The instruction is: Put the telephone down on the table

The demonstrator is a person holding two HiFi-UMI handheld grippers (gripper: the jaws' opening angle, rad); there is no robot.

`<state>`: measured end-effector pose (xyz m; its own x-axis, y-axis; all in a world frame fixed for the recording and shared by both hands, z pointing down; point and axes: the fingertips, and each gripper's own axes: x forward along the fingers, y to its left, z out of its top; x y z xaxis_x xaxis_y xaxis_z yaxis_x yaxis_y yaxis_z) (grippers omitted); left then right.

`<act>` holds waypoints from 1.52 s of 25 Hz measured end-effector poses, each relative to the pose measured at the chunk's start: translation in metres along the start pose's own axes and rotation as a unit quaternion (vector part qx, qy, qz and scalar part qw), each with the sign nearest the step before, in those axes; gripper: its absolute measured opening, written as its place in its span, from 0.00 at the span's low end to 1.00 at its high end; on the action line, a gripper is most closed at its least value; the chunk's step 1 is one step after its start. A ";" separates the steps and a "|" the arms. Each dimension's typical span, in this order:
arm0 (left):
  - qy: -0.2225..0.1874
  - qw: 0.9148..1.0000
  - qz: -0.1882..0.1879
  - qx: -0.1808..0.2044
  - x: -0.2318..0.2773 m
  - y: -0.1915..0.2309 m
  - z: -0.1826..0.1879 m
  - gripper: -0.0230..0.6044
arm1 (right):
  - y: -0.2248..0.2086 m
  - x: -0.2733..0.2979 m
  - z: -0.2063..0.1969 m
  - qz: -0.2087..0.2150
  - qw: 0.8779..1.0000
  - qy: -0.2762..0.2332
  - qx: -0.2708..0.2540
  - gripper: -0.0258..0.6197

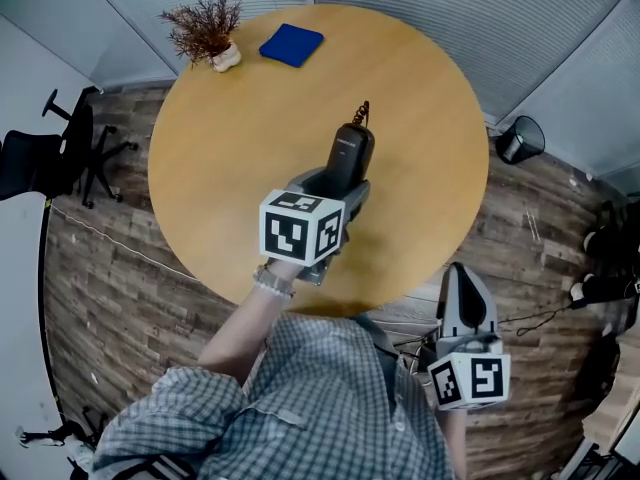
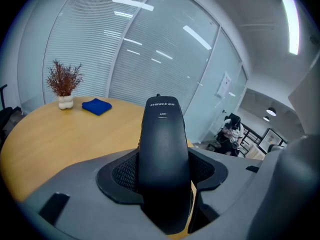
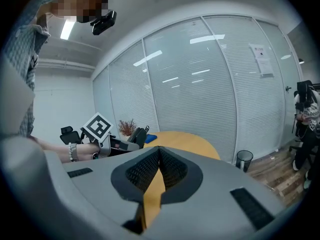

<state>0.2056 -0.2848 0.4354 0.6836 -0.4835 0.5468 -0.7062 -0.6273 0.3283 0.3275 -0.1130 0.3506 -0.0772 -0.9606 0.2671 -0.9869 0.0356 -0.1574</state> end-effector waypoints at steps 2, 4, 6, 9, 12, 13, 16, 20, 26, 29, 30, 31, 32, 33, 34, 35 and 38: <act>0.008 1.000 0.005 -0.004 0.014 0.005 0.000 0.47 | -0.007 0.005 0.000 0.003 1.000 0.004 -0.001 0.05; 0.018 1.000 0.012 -0.004 0.028 0.011 -0.003 0.47 | -0.014 0.010 0.000 0.005 1.000 0.008 0.001 0.05; 0.030 0.999 0.020 -0.003 0.042 0.017 -0.006 0.47 | -0.021 0.014 0.000 0.006 1.000 0.011 0.003 0.05; 0.052 0.998 0.036 -0.007 0.066 0.024 -0.012 0.47 | -0.032 0.021 -0.003 0.010 1.000 0.019 0.007 0.05; 0.073 0.996 0.050 -0.011 0.087 0.031 -0.018 0.47 | -0.040 0.028 -0.006 0.015 1.000 0.025 0.010 0.05; 0.078 0.996 0.052 -0.013 0.092 0.033 -0.020 0.47 | -0.042 0.029 -0.007 0.017 0.999 0.026 0.012 0.05; 0.092 0.994 0.056 -0.019 0.109 0.036 -0.027 0.47 | -0.048 0.032 -0.008 0.020 0.999 0.033 0.017 0.05; 0.111 0.991 0.071 -0.022 0.130 0.048 -0.033 0.47 | -0.053 0.037 -0.010 0.029 0.999 0.040 0.020 0.05; 0.135 0.987 0.086 -0.025 0.153 0.061 -0.047 0.47 | -0.060 0.041 -0.020 0.033 0.998 0.052 0.026 0.05; 0.145 0.985 0.089 -0.029 0.160 0.060 -0.053 0.47 | -0.062 0.039 -0.022 0.032 0.998 0.056 0.026 0.05; 0.147 0.984 0.091 -0.028 0.161 0.060 -0.055 0.47 | -0.062 0.038 -0.023 0.032 0.998 0.057 0.027 0.05; 0.149 0.984 0.094 -0.026 0.163 0.060 -0.057 0.47 | -0.062 0.037 -0.024 0.031 0.997 0.058 0.027 0.05; 0.150 0.984 0.098 -0.023 0.165 0.060 -0.057 0.47 | -0.063 0.037 -0.024 0.032 0.997 0.060 0.028 0.05; 0.151 0.983 0.102 -0.019 0.167 0.060 -0.057 0.47 | -0.064 0.038 -0.025 0.032 0.997 0.061 0.028 0.05; 0.151 0.983 0.108 -0.014 0.169 0.061 -0.057 0.47 | -0.064 0.039 -0.026 0.033 0.997 0.062 0.028 0.05; 0.154 0.981 0.114 -0.007 0.170 0.063 -0.058 0.47 | -0.063 0.040 -0.027 0.035 0.997 0.063 0.028 0.05; 0.175 0.974 0.140 0.018 0.171 0.065 -0.065 0.47 | -0.062 0.041 -0.029 0.040 0.997 0.065 0.029 0.05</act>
<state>0.2651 -0.3687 0.6004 0.3560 -0.4045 0.8424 -0.8446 -0.5251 0.1048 0.3815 -0.1465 0.3994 -0.1769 -0.9114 0.3715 -0.9674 0.0914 -0.2363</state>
